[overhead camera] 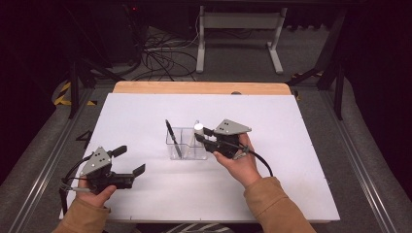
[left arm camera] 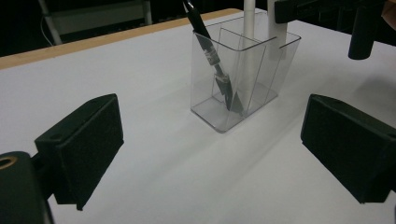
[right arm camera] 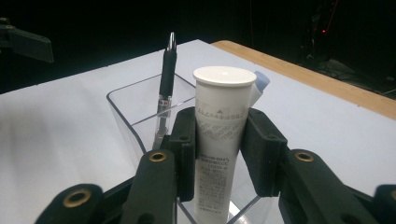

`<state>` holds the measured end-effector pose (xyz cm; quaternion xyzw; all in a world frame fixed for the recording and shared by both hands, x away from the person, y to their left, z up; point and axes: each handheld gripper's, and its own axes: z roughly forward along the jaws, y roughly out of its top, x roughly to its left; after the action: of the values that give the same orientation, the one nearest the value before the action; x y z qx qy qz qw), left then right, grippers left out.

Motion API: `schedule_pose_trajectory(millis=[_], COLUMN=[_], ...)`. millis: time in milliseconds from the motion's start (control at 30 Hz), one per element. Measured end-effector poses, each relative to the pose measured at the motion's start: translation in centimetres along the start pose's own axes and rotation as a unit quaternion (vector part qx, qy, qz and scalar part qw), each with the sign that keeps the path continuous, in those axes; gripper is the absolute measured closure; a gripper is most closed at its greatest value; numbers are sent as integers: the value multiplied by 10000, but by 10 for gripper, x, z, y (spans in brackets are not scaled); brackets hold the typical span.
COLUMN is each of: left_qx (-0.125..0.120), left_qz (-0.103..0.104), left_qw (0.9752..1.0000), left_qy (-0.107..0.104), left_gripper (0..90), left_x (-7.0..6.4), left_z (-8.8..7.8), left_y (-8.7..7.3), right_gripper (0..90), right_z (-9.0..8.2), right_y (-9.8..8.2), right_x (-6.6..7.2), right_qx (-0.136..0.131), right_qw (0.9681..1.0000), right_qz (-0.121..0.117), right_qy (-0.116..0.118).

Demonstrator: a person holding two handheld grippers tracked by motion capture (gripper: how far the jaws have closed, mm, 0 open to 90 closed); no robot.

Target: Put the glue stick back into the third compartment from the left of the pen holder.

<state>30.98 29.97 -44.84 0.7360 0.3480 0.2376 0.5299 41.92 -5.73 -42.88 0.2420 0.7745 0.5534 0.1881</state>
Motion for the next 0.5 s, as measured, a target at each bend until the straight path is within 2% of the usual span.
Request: schedule_pose_trajectory(millis=[200, 267, 333, 500], left_qx=[-13, -27, -18, -9], left_qz=[-10, -15, -6, -24], left_qw=[10000, 10000, 10000, 10000], left_qy=[0, 3, 3, 12], left_gripper=[66, 66, 66, 66], left_x=[0, 0, 0, 0], left_z=[0, 0, 0, 0], left_y=[0, 0, 0, -1], right_gripper=[656, 541, 499, 413], right_z=[-1, -2, -6, -20], right_y=[-1, 0, 0, 1], right_x=[-1, -1, 0, 0], right_qx=[107, 92, 124, -33], right_qw=[9999, 10000, 9999, 10000], right_qz=[48, 18, -7, -44], right_qy=[6, 15, 72, -20])
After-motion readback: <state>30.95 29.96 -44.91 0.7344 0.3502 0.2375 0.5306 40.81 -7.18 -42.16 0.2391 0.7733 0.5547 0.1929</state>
